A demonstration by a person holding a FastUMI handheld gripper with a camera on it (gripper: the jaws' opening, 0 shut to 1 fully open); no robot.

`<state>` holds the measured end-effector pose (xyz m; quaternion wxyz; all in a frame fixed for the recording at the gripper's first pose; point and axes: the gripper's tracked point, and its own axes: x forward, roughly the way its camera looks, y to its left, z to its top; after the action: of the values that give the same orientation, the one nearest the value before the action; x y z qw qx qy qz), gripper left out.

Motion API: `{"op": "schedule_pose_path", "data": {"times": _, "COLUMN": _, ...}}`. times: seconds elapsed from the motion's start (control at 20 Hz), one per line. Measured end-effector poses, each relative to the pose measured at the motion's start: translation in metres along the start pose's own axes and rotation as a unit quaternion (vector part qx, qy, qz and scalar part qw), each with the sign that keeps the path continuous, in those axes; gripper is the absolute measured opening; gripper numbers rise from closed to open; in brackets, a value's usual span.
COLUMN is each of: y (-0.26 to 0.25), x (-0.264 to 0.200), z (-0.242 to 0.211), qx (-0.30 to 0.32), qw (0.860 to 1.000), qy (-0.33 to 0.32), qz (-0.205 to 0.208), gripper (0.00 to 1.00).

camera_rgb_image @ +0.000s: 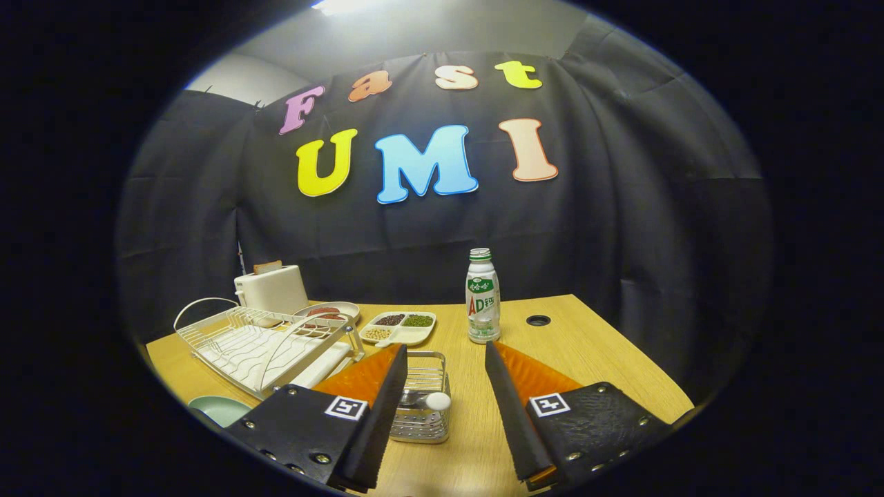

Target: Take the plate from the dish rack, then take the spoon from the basket and place it into the plate.

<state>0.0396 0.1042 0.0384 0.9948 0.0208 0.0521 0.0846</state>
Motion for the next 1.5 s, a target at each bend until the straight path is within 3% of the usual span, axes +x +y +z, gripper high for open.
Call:
{"op": "schedule_pose_path", "data": {"times": 0.15, "y": -0.002, "x": 0.014, "z": -0.021, "qx": -0.012, "qw": 0.999, "qy": 0.029, "qz": -0.012, "gripper": 0.62}}
{"op": "schedule_pose_path", "data": {"times": 0.2, "y": 0.000, "x": 0.016, "z": -0.019, "qx": -0.011, "qw": 1.000, "qy": 0.024, "qz": -0.013, "gripper": 0.40}}
{"op": "schedule_pose_path", "data": {"times": 0.25, "y": 0.005, "x": 0.013, "z": -0.017, "qx": -0.010, "qw": 1.000, "qy": 0.026, "qz": -0.009, "gripper": 0.29}}
{"op": "schedule_pose_path", "data": {"times": 0.35, "y": 0.015, "x": 0.011, "z": -0.015, "qx": -0.007, "qw": 1.000, "qy": 0.030, "qz": 0.004, "gripper": 0.25}}
{"op": "schedule_pose_path", "data": {"times": 0.4, "y": 0.017, "x": 0.009, "z": -0.018, "qx": -0.012, "qw": 0.999, "qy": 0.037, "qz": 0.004, "gripper": 0.15}}
{"op": "schedule_pose_path", "data": {"times": 0.5, "y": 0.011, "x": 0.004, "z": -0.006, "qx": -0.019, "qw": 0.999, "qy": 0.036, "qz": -0.013, "gripper": 0.14}}
{"op": "schedule_pose_path", "data": {"times": 0.55, "y": 0.017, "x": 0.004, "z": -0.010, "qx": -0.013, "qw": 0.999, "qy": 0.042, "qz": -0.006, "gripper": 0.08}}
{"op": "schedule_pose_path", "data": {"times": 0.9, "y": 0.021, "x": -0.009, "z": 0.019, "qx": 0.005, "qw": 0.998, "qy": 0.056, "qz": -0.009, "gripper": 0.08}}
{"op": "schedule_pose_path", "data": {"times": 1.3, "y": 0.031, "x": -0.046, "z": 0.080, "qx": -0.053, "qw": 0.997, "qy": 0.056, "qz": -0.024, "gripper": 0.08}}
{"op": "schedule_pose_path", "data": {"times": 1.5, "y": 0.045, "x": -0.064, "z": 0.106, "qx": -0.021, "qw": 0.997, "qy": 0.059, "qz": -0.036, "gripper": 0.08}}
